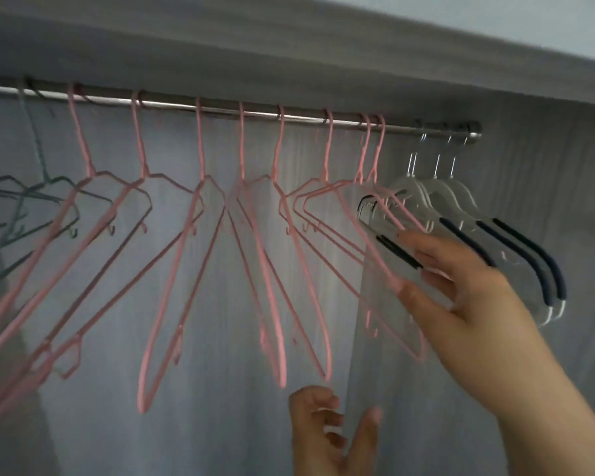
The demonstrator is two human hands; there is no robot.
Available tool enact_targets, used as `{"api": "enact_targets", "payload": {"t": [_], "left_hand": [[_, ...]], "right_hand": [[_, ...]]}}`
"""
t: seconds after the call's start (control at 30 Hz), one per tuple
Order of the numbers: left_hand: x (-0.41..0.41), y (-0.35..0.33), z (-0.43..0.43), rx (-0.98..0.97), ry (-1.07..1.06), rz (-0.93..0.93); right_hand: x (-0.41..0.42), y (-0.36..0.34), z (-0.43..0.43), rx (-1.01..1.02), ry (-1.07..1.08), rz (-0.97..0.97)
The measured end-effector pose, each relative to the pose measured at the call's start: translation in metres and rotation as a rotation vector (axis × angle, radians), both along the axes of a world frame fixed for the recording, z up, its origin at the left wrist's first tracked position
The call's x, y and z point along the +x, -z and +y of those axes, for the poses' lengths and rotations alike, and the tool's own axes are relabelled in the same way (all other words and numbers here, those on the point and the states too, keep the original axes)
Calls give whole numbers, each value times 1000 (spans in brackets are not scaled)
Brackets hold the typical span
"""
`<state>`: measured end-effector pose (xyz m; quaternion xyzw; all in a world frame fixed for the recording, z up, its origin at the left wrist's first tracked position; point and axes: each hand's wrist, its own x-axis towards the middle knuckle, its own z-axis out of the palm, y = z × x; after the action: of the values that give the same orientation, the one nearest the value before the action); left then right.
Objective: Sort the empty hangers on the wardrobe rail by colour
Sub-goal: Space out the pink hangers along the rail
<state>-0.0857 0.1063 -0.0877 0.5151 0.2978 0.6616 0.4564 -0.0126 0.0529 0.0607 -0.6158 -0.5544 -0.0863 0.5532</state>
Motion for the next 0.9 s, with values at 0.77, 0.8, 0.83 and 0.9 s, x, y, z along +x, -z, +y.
{"api": "enact_targets", "payload": {"t": [0.77,0.8,0.83,0.9], "left_hand": [[-3,-44,-30,438,-38,316],[-4,-43,-29,430,-48,329],[-5,-44,-30,418,-62,344],[-6,-47,-31,402,-85,345]], "right_hand": [[-7,30,20,-39,-573,800],[-9,29,20,-42,-578,804],[-9,30,21,-47,-582,799],[-12,28,21,-58,-588,792]]}}
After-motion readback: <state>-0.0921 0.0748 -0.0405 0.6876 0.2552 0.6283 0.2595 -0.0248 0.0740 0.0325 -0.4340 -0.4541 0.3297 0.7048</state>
